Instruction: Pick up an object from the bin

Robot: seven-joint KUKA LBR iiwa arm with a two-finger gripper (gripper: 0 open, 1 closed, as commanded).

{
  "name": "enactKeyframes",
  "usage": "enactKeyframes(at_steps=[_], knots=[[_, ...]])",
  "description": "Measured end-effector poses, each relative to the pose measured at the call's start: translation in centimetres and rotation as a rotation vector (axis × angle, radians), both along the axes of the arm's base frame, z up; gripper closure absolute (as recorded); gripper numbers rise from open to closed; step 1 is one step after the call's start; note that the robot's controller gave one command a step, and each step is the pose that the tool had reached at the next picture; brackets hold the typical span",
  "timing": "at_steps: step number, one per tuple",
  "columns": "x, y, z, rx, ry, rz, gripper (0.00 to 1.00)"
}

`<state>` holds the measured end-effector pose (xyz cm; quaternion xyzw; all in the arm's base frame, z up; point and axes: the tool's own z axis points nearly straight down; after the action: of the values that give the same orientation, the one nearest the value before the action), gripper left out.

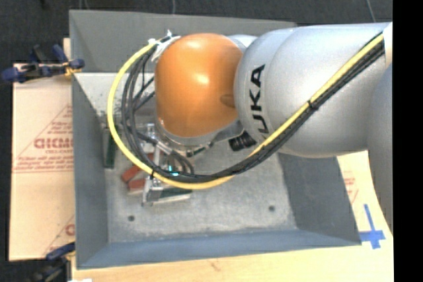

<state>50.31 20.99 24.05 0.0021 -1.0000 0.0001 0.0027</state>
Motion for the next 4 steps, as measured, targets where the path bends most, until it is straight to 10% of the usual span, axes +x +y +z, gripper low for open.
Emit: enactKeyframes(at_steps=[1,3,4], knots=[[0.2,-0.1,0.4,0.002,-0.008,-0.004,0.00],[-0.1,-1.9,-10.1,0.002,-0.011,0.142,0.00],[0.6,-6.6,-14.8,0.005,-0.011,0.174,0.00]])
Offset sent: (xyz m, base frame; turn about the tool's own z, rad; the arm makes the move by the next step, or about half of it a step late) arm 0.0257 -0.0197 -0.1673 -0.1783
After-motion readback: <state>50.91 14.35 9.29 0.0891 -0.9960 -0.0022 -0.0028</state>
